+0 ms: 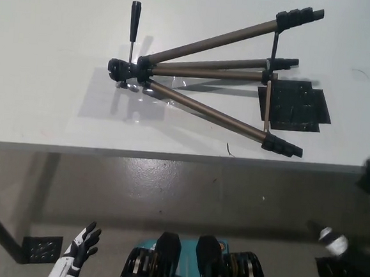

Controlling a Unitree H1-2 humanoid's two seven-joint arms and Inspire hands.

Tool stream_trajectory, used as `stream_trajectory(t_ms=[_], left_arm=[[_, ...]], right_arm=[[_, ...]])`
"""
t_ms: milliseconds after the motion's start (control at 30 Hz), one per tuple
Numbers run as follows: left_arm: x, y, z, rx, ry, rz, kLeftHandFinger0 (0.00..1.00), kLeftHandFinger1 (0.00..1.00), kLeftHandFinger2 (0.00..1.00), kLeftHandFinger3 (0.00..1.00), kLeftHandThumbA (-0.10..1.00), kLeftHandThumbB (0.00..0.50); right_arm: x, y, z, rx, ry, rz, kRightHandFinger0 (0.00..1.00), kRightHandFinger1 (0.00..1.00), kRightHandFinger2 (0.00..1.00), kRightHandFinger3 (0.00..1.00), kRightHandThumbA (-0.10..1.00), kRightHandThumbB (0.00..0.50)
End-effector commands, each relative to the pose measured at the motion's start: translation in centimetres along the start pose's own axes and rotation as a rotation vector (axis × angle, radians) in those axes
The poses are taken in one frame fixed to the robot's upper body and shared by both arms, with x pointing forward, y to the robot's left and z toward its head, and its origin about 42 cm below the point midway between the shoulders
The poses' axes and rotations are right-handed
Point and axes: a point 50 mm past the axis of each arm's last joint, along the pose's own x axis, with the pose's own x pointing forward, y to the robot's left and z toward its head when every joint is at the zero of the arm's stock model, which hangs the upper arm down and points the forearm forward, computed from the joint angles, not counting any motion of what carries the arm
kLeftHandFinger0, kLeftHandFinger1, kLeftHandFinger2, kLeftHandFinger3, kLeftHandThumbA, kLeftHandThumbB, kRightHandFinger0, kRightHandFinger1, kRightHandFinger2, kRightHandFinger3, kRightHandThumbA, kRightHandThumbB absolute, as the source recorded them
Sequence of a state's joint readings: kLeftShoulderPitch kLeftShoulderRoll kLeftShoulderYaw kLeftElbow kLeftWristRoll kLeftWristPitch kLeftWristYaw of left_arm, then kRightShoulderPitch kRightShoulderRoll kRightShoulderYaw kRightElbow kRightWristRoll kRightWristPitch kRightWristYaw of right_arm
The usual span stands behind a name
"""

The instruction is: A tripod lies near the right hand side of the table and the robot grab a leg of the tripod using its right hand and put it up right.

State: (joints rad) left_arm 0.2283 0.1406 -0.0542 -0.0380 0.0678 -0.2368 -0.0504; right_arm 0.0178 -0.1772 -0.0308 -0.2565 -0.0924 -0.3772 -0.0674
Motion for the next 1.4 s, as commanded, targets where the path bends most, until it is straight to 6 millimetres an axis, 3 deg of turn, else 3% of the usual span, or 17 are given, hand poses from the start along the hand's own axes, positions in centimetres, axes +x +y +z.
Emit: stream_trajectory(t_ms=[0, 167, 300, 433, 633, 933, 1200, 1367], left_arm=[[0.2, 0.4, 1.2, 0.013, -0.078, -0.009, 1.00, 1.00, 1.00, 1.00, 1.00, 0.328], [0.4, 0.3, 1.4, 0.010, -0.081, -0.025, 1.00, 1.00, 1.00, 1.00, 1.00, 0.319], [0.4, 0.3, 1.4, 0.011, -0.078, -0.025, 1.00, 1.00, 1.00, 1.00, 1.00, 0.332], [0.4, 0.3, 1.3, 0.026, -0.072, -0.023, 1.00, 1.00, 1.00, 1.00, 1.00, 0.329], [0.2, 0.3, 1.1, 0.021, -0.078, -0.031, 1.00, 1.00, 1.00, 1.00, 1.00, 0.305], [0.0, 0.2, 0.7, 0.028, -0.040, -0.028, 1.00, 1.00, 1.00, 1.00, 1.00, 0.366], [-0.5, 0.1, 0.6, 0.040, -0.024, -0.027, 1.00, 1.00, 1.00, 1.00, 1.00, 0.419], [-0.7, 0.0, 0.6, 0.053, -0.048, -0.039, 1.00, 1.00, 1.00, 1.00, 1.00, 0.354]], right_arm=[[6.5, -2.9, 6.3, -0.115, -0.249, 0.019, 1.00, 1.00, 1.00, 1.00, 0.95, 0.446], [13.6, -4.0, 11.6, -0.363, -0.289, 0.131, 1.00, 1.00, 1.00, 1.00, 1.00, 0.500], [18.8, -3.2, 13.7, -0.441, -0.295, 0.254, 1.00, 1.00, 1.00, 1.00, 1.00, 0.495], [25.4, 0.0, 16.1, -0.547, -0.278, 0.404, 1.00, 1.00, 1.00, 1.00, 1.00, 0.492], [32.1, 5.6, 16.5, -0.689, -0.212, 0.550, 1.00, 1.00, 1.00, 1.00, 1.00, 0.500], [38.3, 11.2, 15.6, -0.831, -0.073, 0.688, 1.00, 1.00, 1.00, 1.00, 0.92, 0.500], [40.1, 15.2, 12.2, -1.095, 0.032, 0.785, 1.00, 1.00, 1.00, 1.00, 0.92, 0.500], [40.6, 16.5, 9.8, -1.223, 0.091, 0.836, 1.00, 1.00, 1.00, 1.00, 0.91, 0.500]])
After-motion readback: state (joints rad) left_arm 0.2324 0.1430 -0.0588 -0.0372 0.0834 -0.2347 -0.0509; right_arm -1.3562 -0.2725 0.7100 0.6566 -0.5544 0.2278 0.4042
